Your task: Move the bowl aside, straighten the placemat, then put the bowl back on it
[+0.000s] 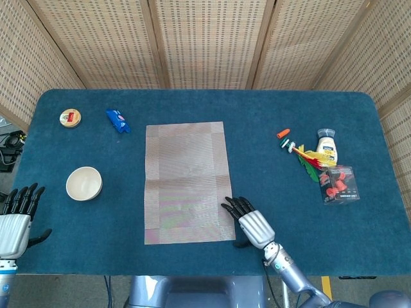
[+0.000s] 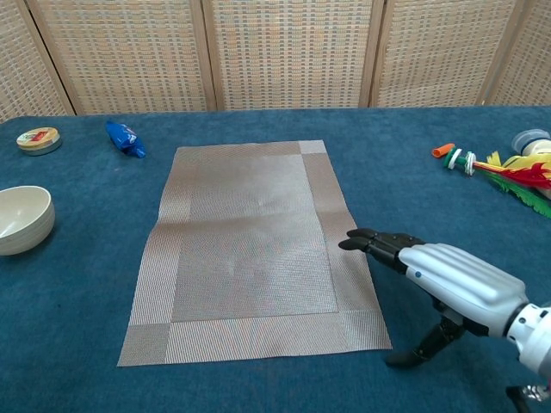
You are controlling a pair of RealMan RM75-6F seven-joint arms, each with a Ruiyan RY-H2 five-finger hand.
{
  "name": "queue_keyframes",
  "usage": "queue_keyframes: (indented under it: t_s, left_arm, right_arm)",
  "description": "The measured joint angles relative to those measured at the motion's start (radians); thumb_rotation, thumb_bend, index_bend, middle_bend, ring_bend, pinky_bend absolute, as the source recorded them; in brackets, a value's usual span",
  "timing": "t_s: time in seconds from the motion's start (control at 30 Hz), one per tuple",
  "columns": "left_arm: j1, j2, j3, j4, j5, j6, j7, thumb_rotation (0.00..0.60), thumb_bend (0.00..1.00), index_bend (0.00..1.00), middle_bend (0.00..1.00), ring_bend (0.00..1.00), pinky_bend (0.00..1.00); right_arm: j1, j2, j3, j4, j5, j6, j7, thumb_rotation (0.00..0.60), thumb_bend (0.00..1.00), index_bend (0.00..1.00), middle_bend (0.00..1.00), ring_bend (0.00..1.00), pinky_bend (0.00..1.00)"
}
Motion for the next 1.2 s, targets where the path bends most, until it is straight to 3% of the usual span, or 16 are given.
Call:
queue_keyframes:
  t_s: [0.17, 0.33, 0.7, 1.03, 1.2]
  left_arm:
    - [0.001, 0.000, -0.003, 0.001, -0.004, -0.007, -0.002, 0.600, 0.13, 0.00, 0.00, 0.00, 0.00]
    - [0.002, 0.001, -0.005, 0.000, -0.002, -0.007, -0.009, 0.600, 0.13, 0.00, 0.00, 0.00, 0.00]
    - [0.003, 0.006, -0.007, -0.005, -0.004, -0.018, -0.015, 0.600, 0.13, 0.00, 0.00, 0.00, 0.00]
    - [0.005, 0.014, -0.010, -0.014, -0.005, -0.023, -0.015, 0.600, 0.13, 0.00, 0.00, 0.00, 0.00]
    - [0.005, 0.013, -0.012, -0.013, -0.006, -0.025, -0.019, 0.600, 0.13, 0.00, 0.00, 0.00, 0.00]
  right_arm:
    - [0.000, -0.022, 0.005, 0.029, -0.005, 0.026, 0.010, 0.600, 0.36, 0.14, 0.00, 0.00, 0.04]
    - [-0.001, -0.044, 0.003, 0.058, -0.020, 0.063, 0.046, 0.600, 0.46, 0.17, 0.00, 0.00, 0.05]
    - [-0.001, -0.081, -0.003, 0.098, -0.055, 0.148, 0.192, 0.600, 0.44, 0.33, 0.00, 0.00, 0.08]
    - [-0.003, -0.153, 0.015, 0.202, -0.043, 0.185, 0.237, 0.600, 0.40, 0.57, 0.21, 0.06, 0.15]
    - [-0.003, -0.162, 0.012, 0.220, -0.043, 0.190, 0.249, 0.600, 0.45, 0.62, 0.25, 0.08, 0.16]
